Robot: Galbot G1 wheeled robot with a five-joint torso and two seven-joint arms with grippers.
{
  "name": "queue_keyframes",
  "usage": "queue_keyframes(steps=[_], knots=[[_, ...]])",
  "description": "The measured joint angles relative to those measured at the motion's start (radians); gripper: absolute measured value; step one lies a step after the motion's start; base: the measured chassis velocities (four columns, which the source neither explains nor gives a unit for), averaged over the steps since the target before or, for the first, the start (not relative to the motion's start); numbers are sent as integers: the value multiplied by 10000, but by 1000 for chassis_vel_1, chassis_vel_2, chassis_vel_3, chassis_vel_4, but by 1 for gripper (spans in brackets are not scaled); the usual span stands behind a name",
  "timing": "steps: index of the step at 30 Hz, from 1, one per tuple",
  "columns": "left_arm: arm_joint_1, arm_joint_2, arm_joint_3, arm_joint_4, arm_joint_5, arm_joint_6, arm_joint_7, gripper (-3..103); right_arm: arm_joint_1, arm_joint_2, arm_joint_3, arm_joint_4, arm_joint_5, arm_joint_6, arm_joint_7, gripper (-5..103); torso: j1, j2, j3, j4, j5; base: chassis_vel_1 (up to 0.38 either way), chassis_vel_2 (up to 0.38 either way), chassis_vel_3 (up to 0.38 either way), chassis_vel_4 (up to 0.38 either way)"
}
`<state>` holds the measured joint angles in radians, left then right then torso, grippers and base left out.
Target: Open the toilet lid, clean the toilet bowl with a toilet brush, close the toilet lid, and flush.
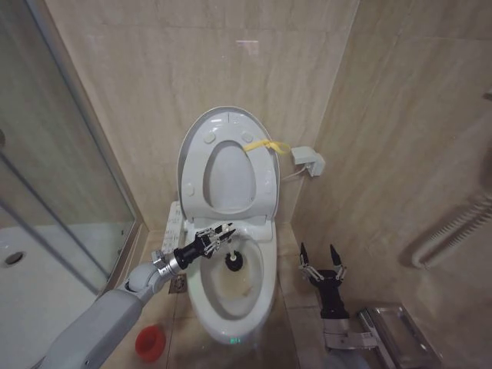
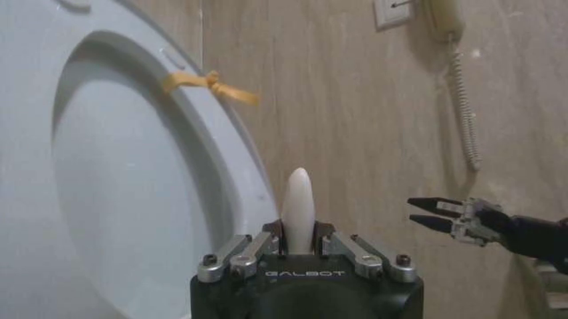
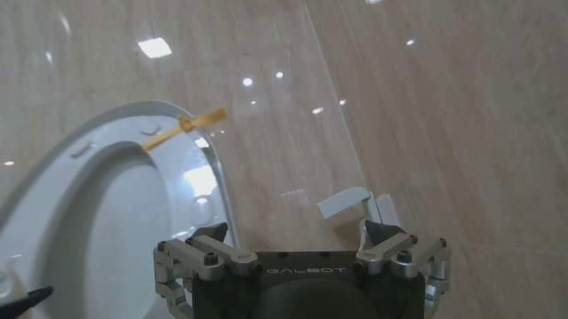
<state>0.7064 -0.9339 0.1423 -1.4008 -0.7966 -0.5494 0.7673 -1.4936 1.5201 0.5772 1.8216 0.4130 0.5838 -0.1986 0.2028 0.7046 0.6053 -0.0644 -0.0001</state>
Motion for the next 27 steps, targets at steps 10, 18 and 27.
queue_keyframes(steps=[10, 18, 27], knots=[[629, 59, -83, -424, 108, 74, 301, 21, 38, 4, 21, -120, -59, 130, 82, 100, 7, -4, 3, 10, 2, -126, 148, 108, -128], [1056, 300, -159, -854, 190, 73, 737, 21, 72, 81, 28, -184, -165, 135, 127, 100, -5, 1, -2, 1, 0, 36, -47, -32, 31], [1347, 202, 269, 167, 789, -330, 983, 21, 105, 231, 52, -244, -217, 191, 51, 100, 3, 0, 2, 5, 0, 0, 0, 0, 0]])
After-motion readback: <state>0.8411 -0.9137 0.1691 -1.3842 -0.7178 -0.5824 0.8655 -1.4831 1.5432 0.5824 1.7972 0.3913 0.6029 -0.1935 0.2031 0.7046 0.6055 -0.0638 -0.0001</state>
